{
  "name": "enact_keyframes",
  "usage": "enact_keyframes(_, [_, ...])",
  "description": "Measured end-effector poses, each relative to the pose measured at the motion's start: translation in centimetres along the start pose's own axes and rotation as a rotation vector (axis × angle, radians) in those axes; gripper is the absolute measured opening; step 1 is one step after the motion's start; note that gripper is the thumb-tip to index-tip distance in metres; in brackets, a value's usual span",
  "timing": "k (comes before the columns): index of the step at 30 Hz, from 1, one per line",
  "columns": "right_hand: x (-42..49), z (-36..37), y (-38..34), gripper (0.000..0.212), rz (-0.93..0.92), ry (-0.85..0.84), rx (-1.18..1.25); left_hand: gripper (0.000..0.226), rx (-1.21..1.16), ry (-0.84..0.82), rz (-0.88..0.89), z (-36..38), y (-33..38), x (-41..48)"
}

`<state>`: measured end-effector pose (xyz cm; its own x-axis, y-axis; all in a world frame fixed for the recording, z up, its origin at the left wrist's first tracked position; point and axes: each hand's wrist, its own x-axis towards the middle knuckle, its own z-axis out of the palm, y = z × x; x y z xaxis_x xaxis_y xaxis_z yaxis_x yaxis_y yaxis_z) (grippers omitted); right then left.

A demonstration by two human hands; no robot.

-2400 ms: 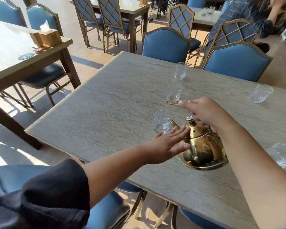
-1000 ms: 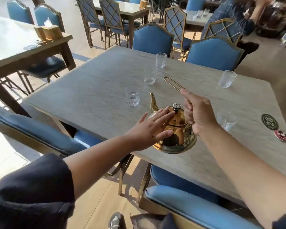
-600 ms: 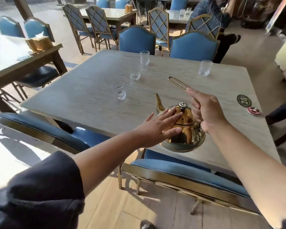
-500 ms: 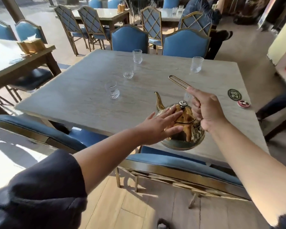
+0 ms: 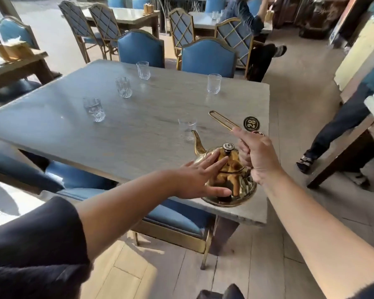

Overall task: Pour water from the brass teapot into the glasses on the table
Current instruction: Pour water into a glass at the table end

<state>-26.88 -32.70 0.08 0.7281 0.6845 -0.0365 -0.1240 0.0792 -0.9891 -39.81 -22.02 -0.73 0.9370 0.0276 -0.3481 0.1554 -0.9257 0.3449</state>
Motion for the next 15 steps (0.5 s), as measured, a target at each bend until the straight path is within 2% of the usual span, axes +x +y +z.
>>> enact_keyframes(7, [2.1,-8.9,-1.0,0.05,0.003,-0.015,0.007,0.088,0.014,0.044,-0.008,0.7,5.8,7.0])
enact_keyframes(15, [8.1,-15.5,-2.1,0.053,0.014,0.023,0.014,0.09,0.046,0.185,0.043,-0.4,7.1,16.0])
